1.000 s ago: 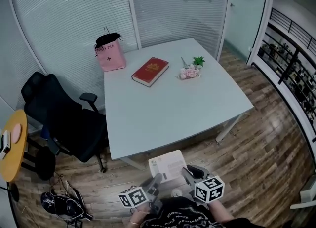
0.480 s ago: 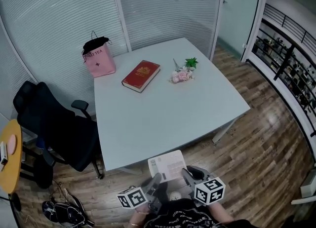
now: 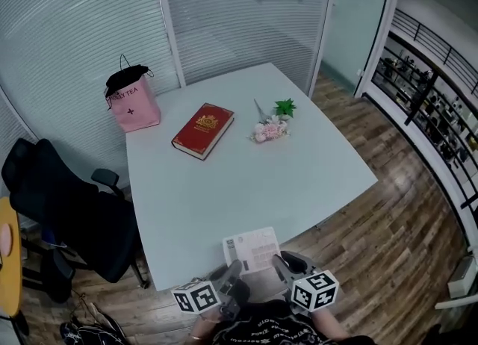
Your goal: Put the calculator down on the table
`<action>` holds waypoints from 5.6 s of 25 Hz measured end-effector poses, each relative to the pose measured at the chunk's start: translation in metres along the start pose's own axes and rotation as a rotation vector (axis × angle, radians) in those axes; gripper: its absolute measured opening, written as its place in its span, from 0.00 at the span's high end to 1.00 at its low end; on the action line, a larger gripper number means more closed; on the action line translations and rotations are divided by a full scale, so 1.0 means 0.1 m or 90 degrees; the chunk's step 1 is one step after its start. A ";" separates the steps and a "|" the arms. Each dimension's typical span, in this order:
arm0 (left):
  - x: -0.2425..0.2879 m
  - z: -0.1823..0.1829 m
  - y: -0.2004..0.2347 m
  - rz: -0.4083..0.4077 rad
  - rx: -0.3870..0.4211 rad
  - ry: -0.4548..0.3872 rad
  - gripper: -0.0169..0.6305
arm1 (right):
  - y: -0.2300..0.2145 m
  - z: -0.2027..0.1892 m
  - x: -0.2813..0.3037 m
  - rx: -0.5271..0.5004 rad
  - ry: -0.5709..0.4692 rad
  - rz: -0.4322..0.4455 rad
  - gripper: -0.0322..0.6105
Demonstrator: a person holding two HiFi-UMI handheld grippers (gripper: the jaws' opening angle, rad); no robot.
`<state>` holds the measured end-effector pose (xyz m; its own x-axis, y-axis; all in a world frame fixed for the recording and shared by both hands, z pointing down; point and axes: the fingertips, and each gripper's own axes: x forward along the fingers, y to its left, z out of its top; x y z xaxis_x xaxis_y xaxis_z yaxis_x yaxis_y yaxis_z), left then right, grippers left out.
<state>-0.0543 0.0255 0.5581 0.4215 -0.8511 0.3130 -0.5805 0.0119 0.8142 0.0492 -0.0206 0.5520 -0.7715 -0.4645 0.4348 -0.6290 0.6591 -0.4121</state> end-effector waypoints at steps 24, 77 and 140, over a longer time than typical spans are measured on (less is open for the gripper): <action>0.58 1.35 0.63 -0.001 0.003 0.049 0.86 | -0.12 0.71 1.35 0.014 0.011 -0.033 0.81; 3.34 2.22 1.19 0.147 -0.047 0.130 0.85 | -2.51 1.54 2.86 0.128 0.104 -0.077 0.81; 1.36 1.27 -0.15 0.096 0.432 -0.018 0.50 | -1.10 1.28 0.82 -0.192 -0.075 -0.095 0.57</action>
<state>-0.0767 -0.1574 0.5267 0.2894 -0.8796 0.3776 -0.9423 -0.1925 0.2738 0.0429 -0.2067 0.5302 -0.6894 -0.6225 0.3706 -0.6934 0.7151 -0.0887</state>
